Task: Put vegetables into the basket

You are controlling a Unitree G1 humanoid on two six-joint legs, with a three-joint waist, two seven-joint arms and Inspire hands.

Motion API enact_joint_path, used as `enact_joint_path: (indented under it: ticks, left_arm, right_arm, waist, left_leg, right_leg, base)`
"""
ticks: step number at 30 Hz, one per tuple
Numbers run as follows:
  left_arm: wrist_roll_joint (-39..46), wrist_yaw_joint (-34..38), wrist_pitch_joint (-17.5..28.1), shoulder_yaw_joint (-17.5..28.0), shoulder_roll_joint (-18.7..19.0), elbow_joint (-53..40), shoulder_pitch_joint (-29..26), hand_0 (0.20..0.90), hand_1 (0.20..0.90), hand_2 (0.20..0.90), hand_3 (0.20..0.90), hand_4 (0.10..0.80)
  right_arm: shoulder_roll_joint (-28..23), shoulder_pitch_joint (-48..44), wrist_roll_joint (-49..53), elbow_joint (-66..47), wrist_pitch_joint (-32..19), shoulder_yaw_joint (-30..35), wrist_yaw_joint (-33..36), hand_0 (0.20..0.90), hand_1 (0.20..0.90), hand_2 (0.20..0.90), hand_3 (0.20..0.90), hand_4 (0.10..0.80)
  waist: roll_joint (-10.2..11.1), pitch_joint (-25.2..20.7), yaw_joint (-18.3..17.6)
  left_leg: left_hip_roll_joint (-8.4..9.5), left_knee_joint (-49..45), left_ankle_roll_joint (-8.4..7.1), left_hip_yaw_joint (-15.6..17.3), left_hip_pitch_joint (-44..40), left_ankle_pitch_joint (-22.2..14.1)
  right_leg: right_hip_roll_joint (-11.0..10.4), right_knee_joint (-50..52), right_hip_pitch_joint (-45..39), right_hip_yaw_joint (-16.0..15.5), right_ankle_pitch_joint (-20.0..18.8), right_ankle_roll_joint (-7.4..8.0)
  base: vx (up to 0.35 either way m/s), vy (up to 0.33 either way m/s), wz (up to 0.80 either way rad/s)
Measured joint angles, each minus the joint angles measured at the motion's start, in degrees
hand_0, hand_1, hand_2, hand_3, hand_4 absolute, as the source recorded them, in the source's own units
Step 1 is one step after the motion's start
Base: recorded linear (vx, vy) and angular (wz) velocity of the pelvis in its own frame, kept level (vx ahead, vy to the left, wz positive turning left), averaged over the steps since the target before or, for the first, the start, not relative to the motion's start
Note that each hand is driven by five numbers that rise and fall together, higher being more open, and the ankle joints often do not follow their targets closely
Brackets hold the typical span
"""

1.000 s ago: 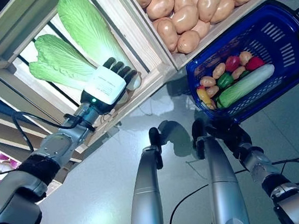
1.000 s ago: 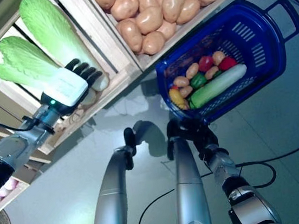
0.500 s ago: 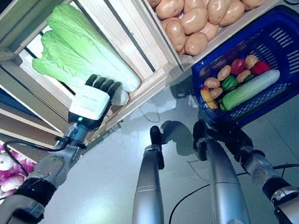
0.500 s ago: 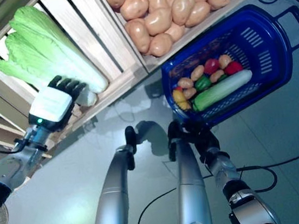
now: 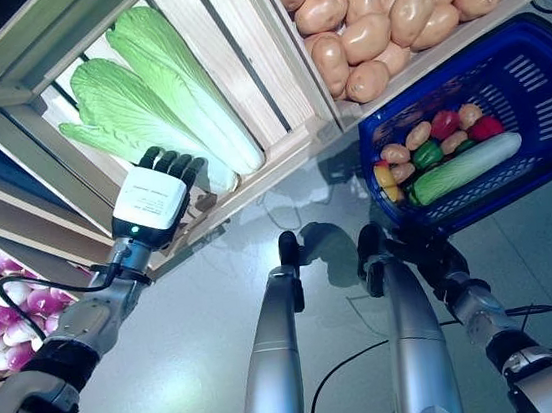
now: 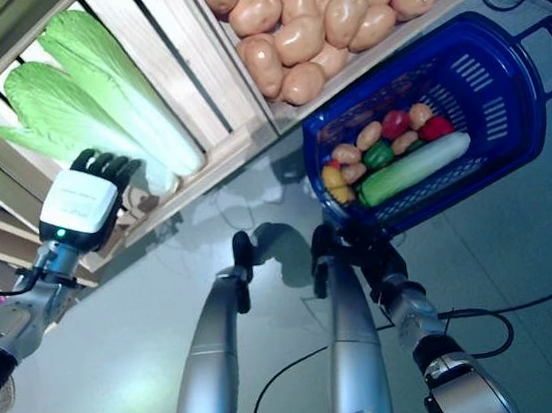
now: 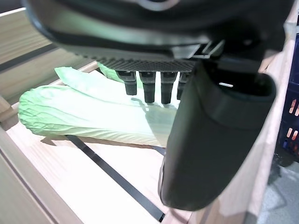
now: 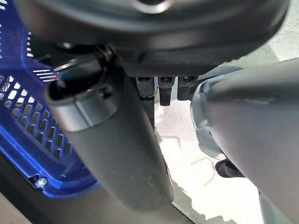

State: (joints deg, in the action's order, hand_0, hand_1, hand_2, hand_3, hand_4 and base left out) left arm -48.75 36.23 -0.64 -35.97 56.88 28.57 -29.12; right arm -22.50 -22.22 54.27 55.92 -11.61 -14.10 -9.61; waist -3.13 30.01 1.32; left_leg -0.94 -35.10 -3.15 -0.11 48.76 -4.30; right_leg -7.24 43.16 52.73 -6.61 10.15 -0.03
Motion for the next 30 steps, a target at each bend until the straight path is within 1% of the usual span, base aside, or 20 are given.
enact_joint_path:
  ticks: [7, 10, 15, 17, 18, 21, 26, 28, 30]
  left_arm:
    - [-0.02, 0.53, 0.17, -0.29, -0.07, 1.01, -0.08, 0.9, 0.9, 0.9, 0.9, 0.8]
    - [-0.01, 0.84, 0.17, -1.13, -0.15, 1.76, -0.83, 0.9, 0.9, 0.9, 0.9, 0.8]
    - [-0.22, 0.37, 0.33, -4.1, -0.43, 3.56, -4.47, 0.9, 0.9, 0.9, 0.9, 0.8]
    - [-0.6, -0.43, 0.32, -4.51, -0.92, 4.17, -5.72, 0.9, 0.9, 0.9, 0.9, 0.8]
    - [-0.92, -0.74, 0.24, -6.2, -1.15, 5.11, -7.33, 0.9, 0.9, 0.9, 0.9, 0.8]
    - [-1.22, -1.71, 0.18, -7.7, -1.72, 5.82, -9.58, 0.9, 0.9, 0.9, 0.9, 0.8]
    - [-1.27, -2.17, -0.18, -8.7, -1.74, 5.99, -10.8, 0.9, 0.9, 0.9, 0.9, 0.8]
    - [-1.92, -2.27, -0.11, -9.83, -1.79, 7.17, -12.11, 0.9, 0.9, 0.9, 0.9, 0.8]
    - [-2.34, -2.33, -0.1, -9.83, -1.79, 7.52, -12.37, 0.9, 0.9, 0.9, 0.9, 0.8]
  right_arm:
    - [-0.02, -0.08, -0.02, 0.02, 0.04, -0.02, 0.02, 0.9, 0.9, 0.9, 0.9, 0.8]
    - [-0.03, -0.19, -0.04, 0.03, 0.14, -0.05, 0.02, 0.9, 0.9, 0.9, 0.9, 0.8]
    - [-0.12, -0.68, -0.06, 0.12, 0.78, -0.08, 0.01, 0.9, 0.9, 0.9, 0.9, 0.8]
    - [-0.18, -0.87, -0.07, 0.09, 1.09, -0.1, 0.01, 0.9, 0.9, 0.9, 0.9, 0.8]
    - [-0.27, -1.04, -0.08, 0.15, 1.31, -0.16, 0.01, 0.9, 0.9, 0.9, 0.9, 0.8]
    - [-0.34, -1.24, -0.08, 0.12, 1.48, -0.31, 0.01, 0.9, 0.9, 0.9, 0.9, 0.8]
    - [-0.34, -1.61, -0.09, 0.16, 1.67, -0.41, -0.01, 0.9, 0.9, 0.9, 0.9, 0.8]
    - [-0.36, -2.14, -0.09, 0.46, 1.72, -0.5, -0.04, 0.9, 0.9, 0.9, 0.9, 0.8]
    - [-0.35, -2.49, -0.09, 0.46, 1.95, -0.6, -0.04, 0.9, 0.9, 0.9, 0.9, 0.8]
  waist:
    - [-0.06, 0.01, -0.08]
    - [-0.07, 0.01, -0.21]
    - [-0.07, 0.01, -0.36]
    - [-0.07, 0.01, -0.51]
    - [-0.07, 0.01, -0.49]
    - [-0.06, 0.0, -0.66]
    - [-0.05, 0.0, -1.29]
    - [-0.03, -0.01, -1.53]
    - [-0.02, -0.01, -1.91]
  left_leg:
    - [-0.05, 0.04, 0.01, 0.22, -0.15, -0.01]
    - [-0.05, -0.03, 0.02, 0.27, -0.18, -0.02]
    - [-0.09, -0.35, 0.08, 0.41, -0.2, -0.07]
    - [-0.1, -0.47, 0.05, 0.41, -0.2, -0.12]
    - [-0.11, -0.52, 0.06, 0.41, -0.2, -0.11]
    - [-0.21, -0.68, 0.11, 0.55, -0.15, -0.14]
    - [-0.29, -0.91, 0.42, 1.03, -0.09, -0.32]
    - [-0.3, -1.05, 0.58, 1.34, 0.07, -0.4]
    - [-0.3, -1.28, 0.75, 1.59, 0.17, -0.51]
  right_leg:
    - [-0.01, 0.05, 0.02, 0.15, -0.03, -0.07]
    - [-0.01, 0.09, 0.02, 0.2, 0.13, -0.32]
    - [-0.01, 0.36, 0.05, 0.32, 0.13, -0.38]
    - [0.0, 0.46, 0.07, 0.36, 0.13, -0.38]
    - [0.02, 0.5, 0.06, 0.39, 0.13, -0.38]
    - [0.18, 0.51, 0.17, 0.63, 0.08, -0.33]
    - [0.31, 0.47, 0.37, 1.15, -0.11, 0.0]
    - [0.34, 0.47, 0.57, 1.4, -0.18, 0.11]
    - [0.34, 0.5, 0.69, 1.6, -0.21, 0.15]
  base:
    - [0.002, 0.009, -0.01]
    - [0.0, 0.0, 0.0]
    - [0.0, 0.0, 0.0]
    - [0.0, 0.0, 0.0]
    - [0.0, 0.0, 0.0]
    - [0.007, 0.0, -0.02]
    - [0.014, 0.01, -0.04]
    - [0.006, 0.019, -0.05]
    - [0.008, 0.009, -0.05]
